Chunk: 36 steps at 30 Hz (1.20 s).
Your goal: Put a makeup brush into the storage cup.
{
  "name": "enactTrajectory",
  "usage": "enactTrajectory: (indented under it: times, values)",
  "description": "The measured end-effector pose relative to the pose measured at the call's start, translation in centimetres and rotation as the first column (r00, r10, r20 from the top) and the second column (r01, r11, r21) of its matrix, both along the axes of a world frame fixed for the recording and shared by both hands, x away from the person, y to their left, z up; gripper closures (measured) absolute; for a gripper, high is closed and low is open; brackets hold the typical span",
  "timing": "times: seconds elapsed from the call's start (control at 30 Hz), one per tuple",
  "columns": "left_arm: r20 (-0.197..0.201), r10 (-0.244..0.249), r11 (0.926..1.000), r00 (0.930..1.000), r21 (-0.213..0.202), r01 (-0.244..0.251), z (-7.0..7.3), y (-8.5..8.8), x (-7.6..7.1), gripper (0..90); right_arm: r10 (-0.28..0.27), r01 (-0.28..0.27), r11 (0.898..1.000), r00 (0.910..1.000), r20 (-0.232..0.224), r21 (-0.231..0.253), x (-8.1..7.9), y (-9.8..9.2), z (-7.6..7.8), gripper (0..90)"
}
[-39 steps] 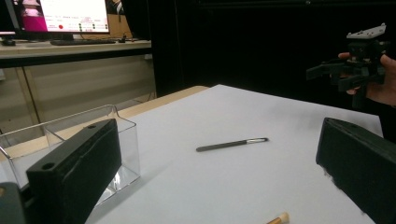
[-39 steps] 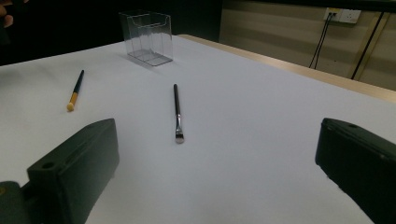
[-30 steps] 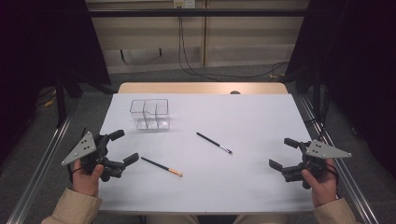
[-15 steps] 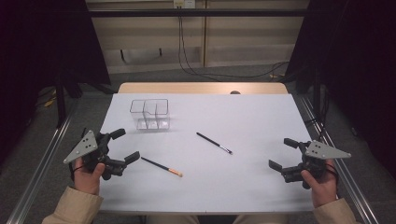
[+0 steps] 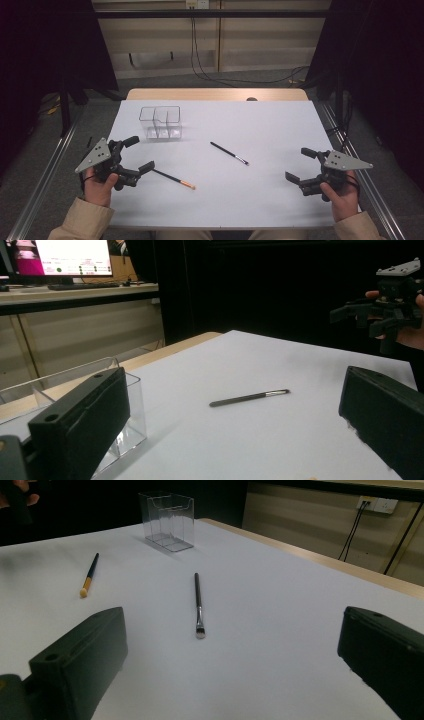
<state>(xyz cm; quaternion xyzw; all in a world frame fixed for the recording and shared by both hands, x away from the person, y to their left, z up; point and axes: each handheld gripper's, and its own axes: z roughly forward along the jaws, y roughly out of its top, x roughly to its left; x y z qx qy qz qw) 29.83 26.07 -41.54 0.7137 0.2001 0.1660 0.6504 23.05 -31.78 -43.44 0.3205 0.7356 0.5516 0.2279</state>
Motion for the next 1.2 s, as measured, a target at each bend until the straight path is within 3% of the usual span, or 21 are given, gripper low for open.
enactTrajectory:
  times: [0.67,1.2]
  values:
    - [0.004,-0.049,0.9985,0.9988,0.026,0.049,0.0,-3.5,1.6,0.0,0.014,-0.014,1.0,0.9998,0.01,-0.003,0.0,0.2,0.1,0.0]
    - [-0.028,-0.121,0.9911,0.9923,0.053,0.122,-1.1,-6.8,2.9,0.0,0.031,-0.031,1.0,0.9995,0.008,-0.002,0.0,0.3,0.0,0.0]
